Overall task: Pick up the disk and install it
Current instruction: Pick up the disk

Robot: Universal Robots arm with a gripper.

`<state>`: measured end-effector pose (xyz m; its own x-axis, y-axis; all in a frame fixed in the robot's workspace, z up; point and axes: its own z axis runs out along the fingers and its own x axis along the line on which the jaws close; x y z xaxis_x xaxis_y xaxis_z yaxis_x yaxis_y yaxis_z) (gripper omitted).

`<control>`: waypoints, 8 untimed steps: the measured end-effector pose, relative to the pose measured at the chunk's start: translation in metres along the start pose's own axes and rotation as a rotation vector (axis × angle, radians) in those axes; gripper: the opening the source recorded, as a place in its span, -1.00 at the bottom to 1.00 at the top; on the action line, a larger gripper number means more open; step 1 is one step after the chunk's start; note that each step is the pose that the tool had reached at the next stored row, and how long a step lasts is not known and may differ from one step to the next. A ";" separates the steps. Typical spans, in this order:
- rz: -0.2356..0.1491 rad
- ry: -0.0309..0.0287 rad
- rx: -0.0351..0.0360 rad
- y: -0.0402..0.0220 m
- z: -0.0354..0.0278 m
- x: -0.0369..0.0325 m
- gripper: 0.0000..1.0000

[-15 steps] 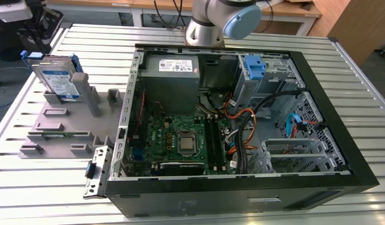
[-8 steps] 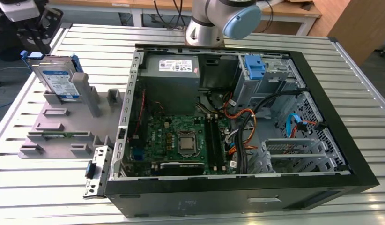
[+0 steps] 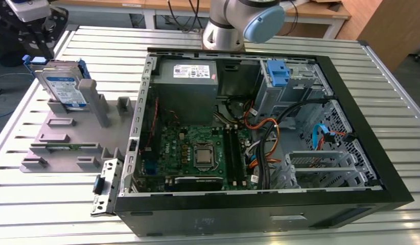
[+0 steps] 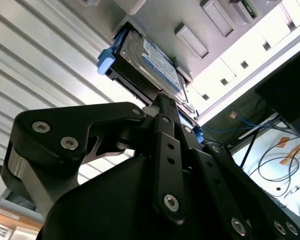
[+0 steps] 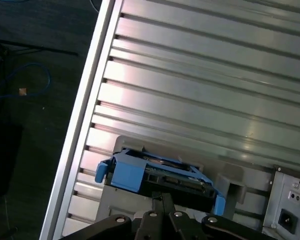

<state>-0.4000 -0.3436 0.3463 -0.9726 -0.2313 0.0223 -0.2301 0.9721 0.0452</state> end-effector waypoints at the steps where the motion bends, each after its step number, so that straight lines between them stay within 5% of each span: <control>1: -0.017 0.0007 0.0004 0.0000 0.0001 0.0000 -0.79; 8: -0.135 0.0061 0.0030 0.0000 0.0004 0.0000 -0.79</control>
<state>-0.4000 -0.3436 0.3460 -0.9325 -0.3605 0.0223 -0.3593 0.9321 0.0452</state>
